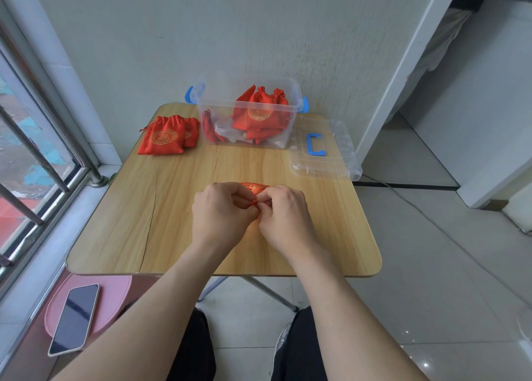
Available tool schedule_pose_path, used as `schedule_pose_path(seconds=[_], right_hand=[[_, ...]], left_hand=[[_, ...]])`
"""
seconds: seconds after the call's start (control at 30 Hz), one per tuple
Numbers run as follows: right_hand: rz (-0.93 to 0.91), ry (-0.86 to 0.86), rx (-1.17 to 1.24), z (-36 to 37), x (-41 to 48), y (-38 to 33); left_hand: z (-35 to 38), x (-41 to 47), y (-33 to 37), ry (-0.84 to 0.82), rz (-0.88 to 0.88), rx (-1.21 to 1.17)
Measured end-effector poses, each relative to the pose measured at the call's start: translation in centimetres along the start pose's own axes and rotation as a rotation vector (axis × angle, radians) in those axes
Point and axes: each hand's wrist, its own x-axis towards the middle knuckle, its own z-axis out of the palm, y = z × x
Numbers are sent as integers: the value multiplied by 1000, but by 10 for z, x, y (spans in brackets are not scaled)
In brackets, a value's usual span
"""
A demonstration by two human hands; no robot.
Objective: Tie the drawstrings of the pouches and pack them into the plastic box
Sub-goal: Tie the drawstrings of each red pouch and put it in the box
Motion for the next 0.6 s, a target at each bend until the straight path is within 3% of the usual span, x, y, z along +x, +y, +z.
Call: schedule_pose_path(seconds=[0.2,0.3,0.47,0.6], right_hand=[[-8,12,6,-1,0,2],[71,-18,25,1,-2,4],[279,-28,232,0,0,6],[404,-87,433,-4,1,6]], left_hand=[[-1,4,-3,-39,170,74],[3,4,-8,-66,226,133],[4,4,-11,-48,279,273],[3,7,-17,-97,319,212]])
